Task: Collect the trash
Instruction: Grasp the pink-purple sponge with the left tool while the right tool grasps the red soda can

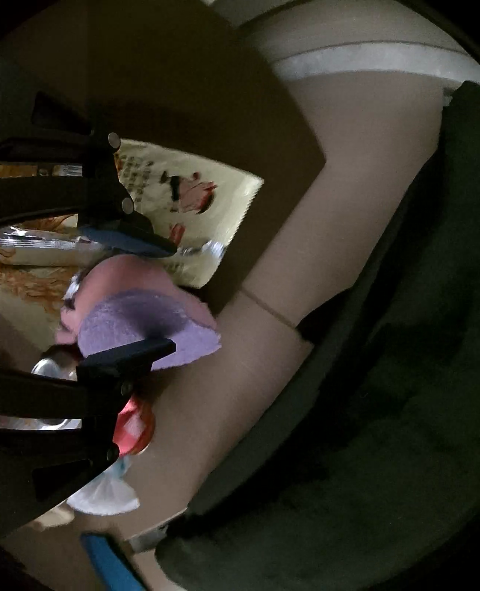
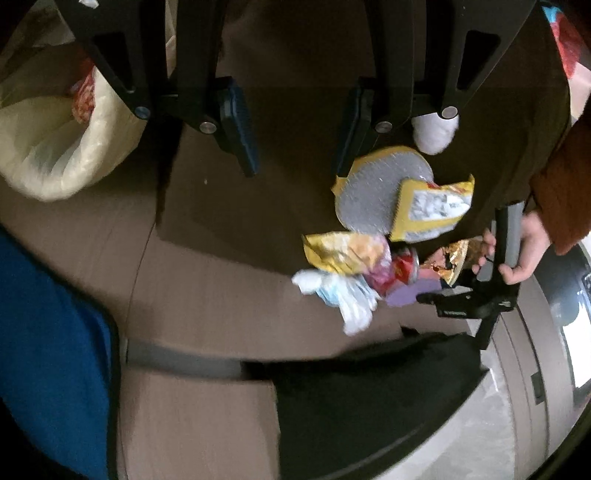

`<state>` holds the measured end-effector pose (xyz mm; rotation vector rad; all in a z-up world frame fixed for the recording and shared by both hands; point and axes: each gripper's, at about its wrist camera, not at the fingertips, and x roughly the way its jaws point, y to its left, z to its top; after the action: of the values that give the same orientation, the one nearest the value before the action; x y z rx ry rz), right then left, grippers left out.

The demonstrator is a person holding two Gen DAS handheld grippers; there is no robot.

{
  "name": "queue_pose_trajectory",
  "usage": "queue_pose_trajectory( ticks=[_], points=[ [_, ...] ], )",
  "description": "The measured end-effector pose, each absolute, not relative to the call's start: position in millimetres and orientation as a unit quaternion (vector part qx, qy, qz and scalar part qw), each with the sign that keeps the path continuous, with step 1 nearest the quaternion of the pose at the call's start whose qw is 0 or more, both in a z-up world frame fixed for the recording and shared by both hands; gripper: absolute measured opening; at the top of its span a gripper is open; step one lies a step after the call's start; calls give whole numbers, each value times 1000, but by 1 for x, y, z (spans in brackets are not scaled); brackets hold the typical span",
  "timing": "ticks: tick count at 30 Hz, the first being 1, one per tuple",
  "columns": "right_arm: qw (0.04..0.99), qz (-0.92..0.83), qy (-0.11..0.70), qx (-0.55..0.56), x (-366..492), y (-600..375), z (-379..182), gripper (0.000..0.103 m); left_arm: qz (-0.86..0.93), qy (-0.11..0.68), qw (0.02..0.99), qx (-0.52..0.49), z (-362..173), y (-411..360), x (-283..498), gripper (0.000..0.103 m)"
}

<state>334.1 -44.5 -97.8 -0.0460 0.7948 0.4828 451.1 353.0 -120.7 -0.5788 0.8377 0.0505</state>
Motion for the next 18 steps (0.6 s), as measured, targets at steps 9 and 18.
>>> queue_pose_trajectory(
  ticks=[9,18],
  points=[
    [876,261,404,-22,342,-25,-115,41,-31,428,871,-241,-125,301,423,36],
    [864,321,384,-47,328,13,-101,46,-47,416,883,-211,-94,279,329,31]
  ],
)
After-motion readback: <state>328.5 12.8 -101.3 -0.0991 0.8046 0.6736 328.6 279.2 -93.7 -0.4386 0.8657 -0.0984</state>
